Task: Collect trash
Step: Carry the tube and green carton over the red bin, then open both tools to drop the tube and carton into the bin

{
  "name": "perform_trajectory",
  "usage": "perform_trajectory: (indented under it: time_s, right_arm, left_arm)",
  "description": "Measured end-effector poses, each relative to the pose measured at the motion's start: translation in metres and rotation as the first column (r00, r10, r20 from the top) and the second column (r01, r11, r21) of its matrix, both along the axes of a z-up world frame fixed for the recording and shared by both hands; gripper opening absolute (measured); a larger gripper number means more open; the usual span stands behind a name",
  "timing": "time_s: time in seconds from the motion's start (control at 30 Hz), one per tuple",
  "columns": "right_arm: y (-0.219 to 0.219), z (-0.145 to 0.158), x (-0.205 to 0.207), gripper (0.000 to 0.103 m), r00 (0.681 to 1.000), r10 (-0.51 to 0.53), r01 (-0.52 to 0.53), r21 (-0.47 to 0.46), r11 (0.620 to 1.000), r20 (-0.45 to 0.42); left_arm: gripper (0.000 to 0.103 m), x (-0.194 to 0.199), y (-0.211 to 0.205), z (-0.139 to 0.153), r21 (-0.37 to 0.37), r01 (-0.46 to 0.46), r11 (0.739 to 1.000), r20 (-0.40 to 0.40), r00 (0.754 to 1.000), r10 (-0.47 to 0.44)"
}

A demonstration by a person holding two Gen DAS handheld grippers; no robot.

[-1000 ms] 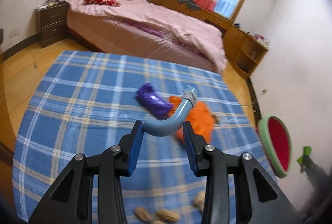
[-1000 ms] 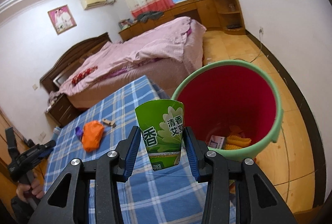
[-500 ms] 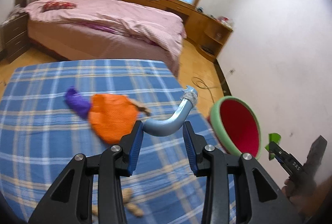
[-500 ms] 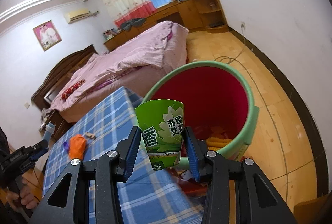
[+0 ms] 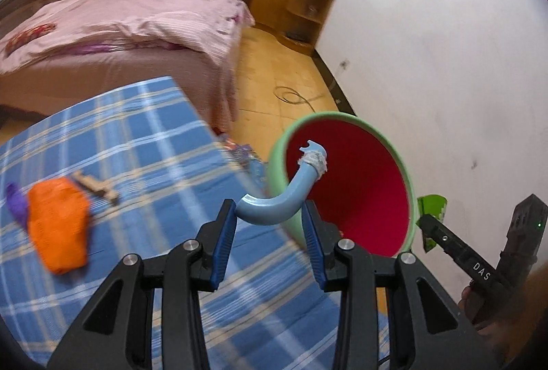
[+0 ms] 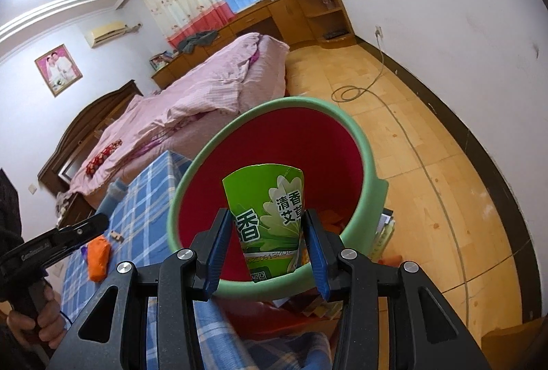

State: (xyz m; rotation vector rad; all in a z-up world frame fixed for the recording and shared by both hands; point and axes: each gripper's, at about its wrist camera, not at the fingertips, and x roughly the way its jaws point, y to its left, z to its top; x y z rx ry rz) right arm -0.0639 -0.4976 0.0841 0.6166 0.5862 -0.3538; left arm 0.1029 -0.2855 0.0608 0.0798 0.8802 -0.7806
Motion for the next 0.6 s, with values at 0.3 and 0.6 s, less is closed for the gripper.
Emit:
perform_trajectory:
  time_s: [0.3, 0.6]
  right_arm:
    - [-0.018, -0.007, 0.006, 0.044, 1.000, -0.010, 0.010, -0.005, 1.000, -0.019]
    - [-0.028, -0.016, 0.011, 0.045, 1.000, -0.012, 0.013, 0.016, 1.000, -0.024]
  left_arm:
    - [0.039, -0.006, -0.057, -0.011, 0.039, 0.086, 0.996, 0.019, 0.996, -0.087]
    - [0.049, -0.002, -0.081, -0.034, 0.078, 0.099, 0.992, -0.020, 0.995, -0.098]
